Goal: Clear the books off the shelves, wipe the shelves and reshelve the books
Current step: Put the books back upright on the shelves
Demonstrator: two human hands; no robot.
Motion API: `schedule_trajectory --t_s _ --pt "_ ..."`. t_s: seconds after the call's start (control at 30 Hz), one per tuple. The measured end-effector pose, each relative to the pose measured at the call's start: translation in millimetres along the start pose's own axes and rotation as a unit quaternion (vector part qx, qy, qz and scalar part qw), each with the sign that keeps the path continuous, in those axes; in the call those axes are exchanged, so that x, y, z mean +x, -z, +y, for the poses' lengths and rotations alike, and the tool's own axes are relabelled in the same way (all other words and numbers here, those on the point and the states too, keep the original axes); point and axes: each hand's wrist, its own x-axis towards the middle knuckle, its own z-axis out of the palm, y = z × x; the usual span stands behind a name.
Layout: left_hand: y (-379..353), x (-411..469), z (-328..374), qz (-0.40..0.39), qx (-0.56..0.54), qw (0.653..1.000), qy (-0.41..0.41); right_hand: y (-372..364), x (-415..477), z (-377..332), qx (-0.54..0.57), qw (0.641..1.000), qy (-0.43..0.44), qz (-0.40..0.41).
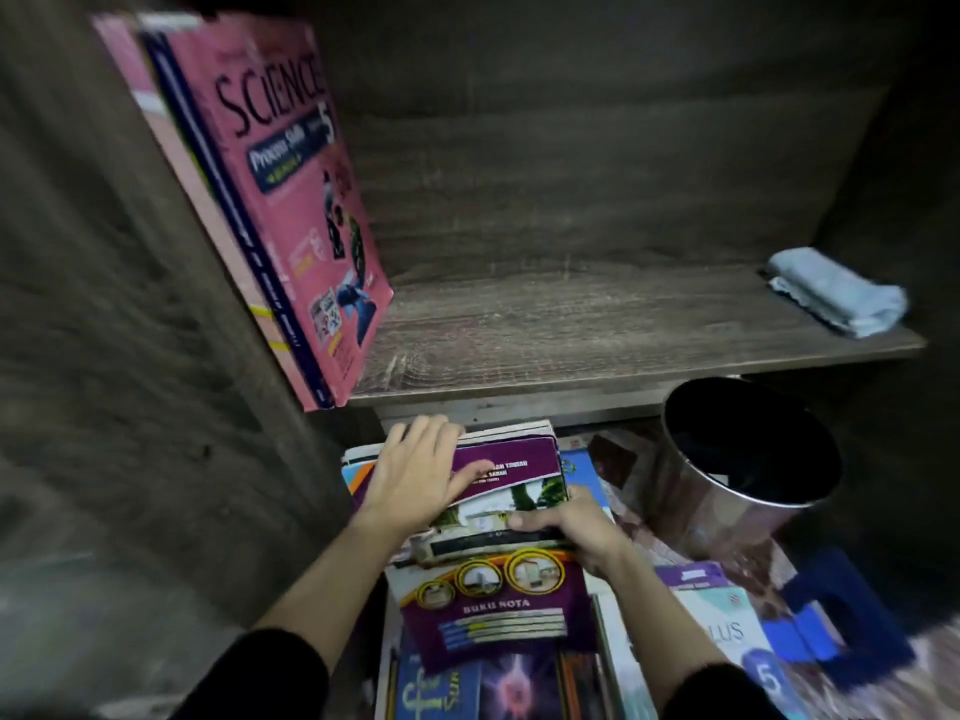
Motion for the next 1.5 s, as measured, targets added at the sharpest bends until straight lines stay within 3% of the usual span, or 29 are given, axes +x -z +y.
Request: schedule_trajectory --t_s 0.33,0.47,0.53,0.6,0.63,0.67,0.8,0.9,1.1,1.37,1.5 --pt "109 74 47 0.145 -0.034 0.988 0.032 24 -96 -100 0.017 0.983 0.172 0.057" --pt "123 90 53 0.188 -0.130 0.946 0.230 40 -113 -138 0.076 0.973 0.204 0.082" --pt "125 86 58 0.104 -0.297 0.876 0.366 48 -116 -154 0.121 0.966 0.211 0.083" --pt "121 78 63 0.002 -0.499 0.730 0.467 53 -116 -171 0.148 0.963 0.209 0.081" --pt "114 74 64 -0.024 -0.548 0.680 0.486 55 -113 -180 0.157 0.963 0.201 0.082" --pt "108 70 63 -0.037 -0.572 0.658 0.488 56 -110 -187 0.156 0.966 0.188 0.083" --pt "91 62 55 -0.101 -0.613 0.659 0.425 61 -91 -209 0.124 0.978 0.140 0.087" --pt "78 57 54 -0.098 -0.606 0.671 0.416 61 -68 -219 0.064 0.989 0.084 0.103" --pt "52 56 56 -0.134 -0.626 0.568 0.517 58 -22 -219 -0.065 0.985 -0.008 0.159" --pt "41 75 44 -0.149 -0.648 0.508 0.548 59 15 -222 -0.142 0.967 0.015 0.210" --pt "47 81 39 -0.182 -0.654 0.501 0.537 61 29 -220 -0.212 0.943 0.041 0.255"
